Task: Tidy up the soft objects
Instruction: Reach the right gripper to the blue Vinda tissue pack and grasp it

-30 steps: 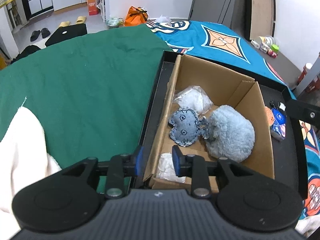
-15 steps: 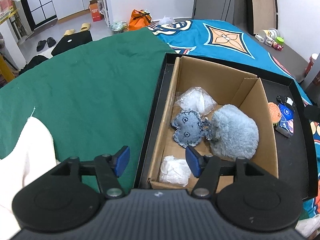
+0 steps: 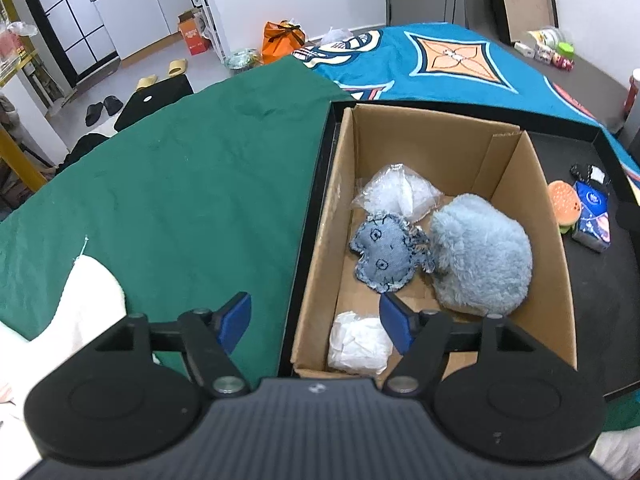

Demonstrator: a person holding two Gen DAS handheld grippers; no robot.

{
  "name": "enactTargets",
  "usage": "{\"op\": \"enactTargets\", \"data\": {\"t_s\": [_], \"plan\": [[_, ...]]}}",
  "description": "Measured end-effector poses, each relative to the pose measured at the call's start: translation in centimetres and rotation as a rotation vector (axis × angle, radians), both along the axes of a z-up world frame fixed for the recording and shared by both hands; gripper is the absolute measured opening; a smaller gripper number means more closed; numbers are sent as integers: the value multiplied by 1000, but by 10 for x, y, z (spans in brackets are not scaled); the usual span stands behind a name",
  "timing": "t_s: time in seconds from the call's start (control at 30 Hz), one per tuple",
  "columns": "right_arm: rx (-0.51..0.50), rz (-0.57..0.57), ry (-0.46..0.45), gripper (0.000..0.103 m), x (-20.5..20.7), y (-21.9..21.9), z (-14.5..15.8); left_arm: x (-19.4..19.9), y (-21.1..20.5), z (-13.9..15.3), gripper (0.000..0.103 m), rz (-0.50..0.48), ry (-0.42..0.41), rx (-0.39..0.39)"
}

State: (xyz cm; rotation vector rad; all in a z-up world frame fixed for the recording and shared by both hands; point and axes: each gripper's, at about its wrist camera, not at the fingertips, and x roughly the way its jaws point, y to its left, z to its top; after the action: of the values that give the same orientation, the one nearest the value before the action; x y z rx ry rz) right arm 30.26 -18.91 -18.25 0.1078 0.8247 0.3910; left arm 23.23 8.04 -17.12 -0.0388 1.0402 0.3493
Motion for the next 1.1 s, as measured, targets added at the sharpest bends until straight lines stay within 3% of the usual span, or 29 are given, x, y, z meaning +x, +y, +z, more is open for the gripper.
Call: {"op": "enactTargets", "data": {"t_s": [0.13,0.47,0.83,1.0,1.1], "plan": [[-10,-36,1,95,4,-4,-10,5,-3,-1,70,-7,10,20],[22,-161,70,69,35,-27,-46,21,-7,-7,70,-8,51,56],[68,-214,100,69,53,-30,-68,35,-7,-11,70,-14,76,68],[-2,-181,97,68,52,-18,-71,34,-8,-10,70,-28,92,77],[-41,-152,95,51,50,-14,-70,33,-8,-10,70,-26,100,78]]}}
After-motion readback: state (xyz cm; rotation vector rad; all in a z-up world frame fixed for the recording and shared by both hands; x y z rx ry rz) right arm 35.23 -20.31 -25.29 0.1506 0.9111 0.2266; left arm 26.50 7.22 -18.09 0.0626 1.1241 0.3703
